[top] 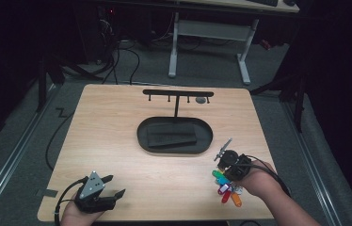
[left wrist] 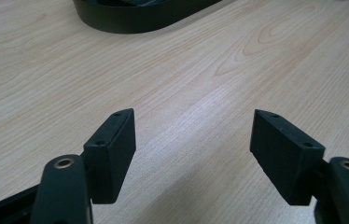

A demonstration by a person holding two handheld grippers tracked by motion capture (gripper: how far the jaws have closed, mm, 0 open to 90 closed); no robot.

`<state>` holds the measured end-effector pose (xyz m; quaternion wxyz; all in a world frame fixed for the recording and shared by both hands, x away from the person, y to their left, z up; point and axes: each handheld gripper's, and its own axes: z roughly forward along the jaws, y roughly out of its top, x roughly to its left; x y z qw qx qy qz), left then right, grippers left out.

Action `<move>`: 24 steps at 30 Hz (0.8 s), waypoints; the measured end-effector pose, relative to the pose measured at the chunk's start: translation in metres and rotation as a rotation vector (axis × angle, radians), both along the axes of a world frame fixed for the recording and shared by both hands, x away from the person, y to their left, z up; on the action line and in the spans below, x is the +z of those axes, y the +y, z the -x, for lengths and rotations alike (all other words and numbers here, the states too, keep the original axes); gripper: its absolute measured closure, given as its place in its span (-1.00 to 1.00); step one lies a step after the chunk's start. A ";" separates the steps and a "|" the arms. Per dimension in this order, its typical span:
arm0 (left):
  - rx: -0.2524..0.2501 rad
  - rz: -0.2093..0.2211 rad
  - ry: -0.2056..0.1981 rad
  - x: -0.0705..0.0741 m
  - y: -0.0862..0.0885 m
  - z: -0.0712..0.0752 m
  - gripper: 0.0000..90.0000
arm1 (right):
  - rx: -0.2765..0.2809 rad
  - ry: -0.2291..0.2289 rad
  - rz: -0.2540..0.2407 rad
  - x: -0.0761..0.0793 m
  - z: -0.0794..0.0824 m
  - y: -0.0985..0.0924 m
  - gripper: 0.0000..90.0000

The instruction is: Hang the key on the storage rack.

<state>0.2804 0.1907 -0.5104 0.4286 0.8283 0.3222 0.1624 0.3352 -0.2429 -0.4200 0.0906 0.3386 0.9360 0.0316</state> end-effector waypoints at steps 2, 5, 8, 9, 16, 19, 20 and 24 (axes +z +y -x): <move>0.001 -0.001 0.001 0.000 0.000 0.000 -0.29 | -0.002 -0.009 -0.005 0.008 0.001 -0.003 0.95; 0.006 0.001 -0.001 0.000 0.001 -0.001 -0.29 | -0.013 -0.012 -0.010 0.018 0.000 -0.008 0.96; 0.010 0.001 0.002 -0.001 0.002 -0.002 -0.29 | 0.005 -0.006 -0.035 0.030 0.001 -0.012 0.96; 0.011 0.002 0.003 -0.001 0.002 -0.002 -0.29 | 0.006 -0.008 -0.037 0.034 0.001 -0.013 0.96; 0.011 -0.001 0.009 -0.002 0.003 -0.002 -0.28 | -0.022 0.010 -0.087 0.057 -0.001 -0.018 0.96; 0.008 -0.004 0.009 -0.002 0.003 -0.002 -0.28 | -0.033 0.001 -0.099 0.068 -0.003 -0.019 0.96; 0.008 -0.004 0.010 -0.002 0.003 -0.002 -0.28 | -0.034 -0.005 -0.099 0.072 -0.003 -0.019 0.96; 0.008 -0.003 0.012 -0.002 0.004 -0.003 -0.28 | -0.035 -0.021 -0.095 0.090 -0.004 -0.017 0.96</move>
